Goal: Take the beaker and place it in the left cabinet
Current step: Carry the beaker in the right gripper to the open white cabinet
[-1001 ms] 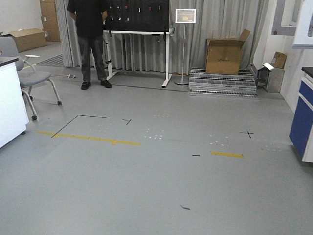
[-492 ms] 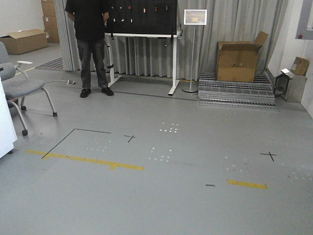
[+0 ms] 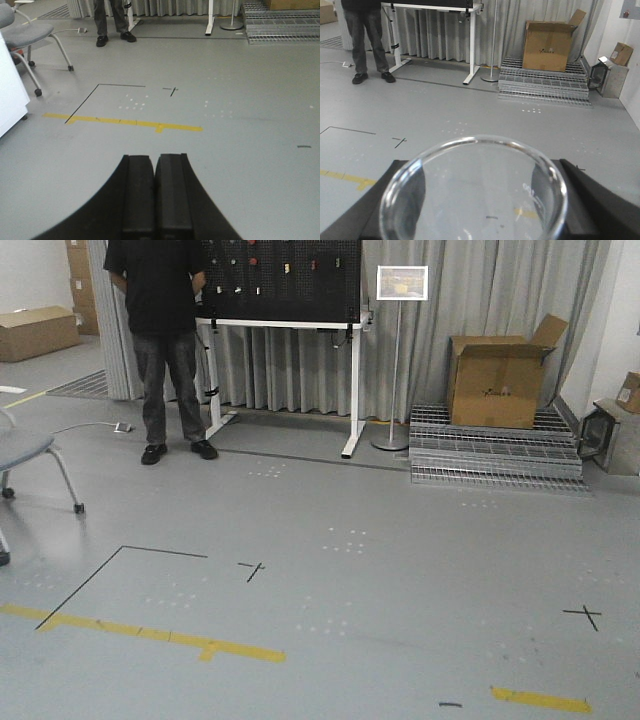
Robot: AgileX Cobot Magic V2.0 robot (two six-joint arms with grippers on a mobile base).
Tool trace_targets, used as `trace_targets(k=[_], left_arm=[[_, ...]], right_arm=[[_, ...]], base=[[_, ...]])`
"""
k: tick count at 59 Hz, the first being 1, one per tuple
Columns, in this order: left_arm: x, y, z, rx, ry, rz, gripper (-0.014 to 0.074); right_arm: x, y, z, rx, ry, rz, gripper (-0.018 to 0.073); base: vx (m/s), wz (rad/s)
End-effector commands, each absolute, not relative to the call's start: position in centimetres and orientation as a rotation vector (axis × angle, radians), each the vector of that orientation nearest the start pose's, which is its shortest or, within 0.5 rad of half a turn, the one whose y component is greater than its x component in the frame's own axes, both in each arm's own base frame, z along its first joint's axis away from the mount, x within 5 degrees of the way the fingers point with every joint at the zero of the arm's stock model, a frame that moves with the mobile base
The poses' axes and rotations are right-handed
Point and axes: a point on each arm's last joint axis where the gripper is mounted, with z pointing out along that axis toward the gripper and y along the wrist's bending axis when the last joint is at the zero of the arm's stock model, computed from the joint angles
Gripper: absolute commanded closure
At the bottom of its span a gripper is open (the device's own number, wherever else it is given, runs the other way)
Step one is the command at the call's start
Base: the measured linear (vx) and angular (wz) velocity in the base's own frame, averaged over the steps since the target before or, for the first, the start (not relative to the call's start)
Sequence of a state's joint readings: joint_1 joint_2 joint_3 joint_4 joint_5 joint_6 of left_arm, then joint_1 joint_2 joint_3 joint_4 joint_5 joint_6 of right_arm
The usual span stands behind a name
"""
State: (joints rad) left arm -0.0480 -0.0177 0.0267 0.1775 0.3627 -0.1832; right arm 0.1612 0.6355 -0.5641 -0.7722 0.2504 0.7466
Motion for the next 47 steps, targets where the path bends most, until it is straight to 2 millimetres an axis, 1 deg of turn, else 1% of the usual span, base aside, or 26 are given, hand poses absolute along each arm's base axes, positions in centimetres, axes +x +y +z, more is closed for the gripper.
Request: trace_targets(k=[1,19,47], left_arm=[[5.34,0.18,18.53,-0.002,1.75,-0.004,0.0593],[5.34,0.18,18.53,-0.002,1.75,-0.004,0.0593],[5.34,0.18,18.53,-0.002,1.75,-0.004,0.0593]], right_arm=[[13.52,0.93,34.68,-0.066,1.658,-0.023,0.056],[13.52,0.94,34.68,-0.066,1.658,-0.023,0.056],[13.51,0.9,34.64,-0.063,1.662,-0.026,0.056]], base=[[0.72,-0.08],[0.7,-0.06],[0.71,0.05]])
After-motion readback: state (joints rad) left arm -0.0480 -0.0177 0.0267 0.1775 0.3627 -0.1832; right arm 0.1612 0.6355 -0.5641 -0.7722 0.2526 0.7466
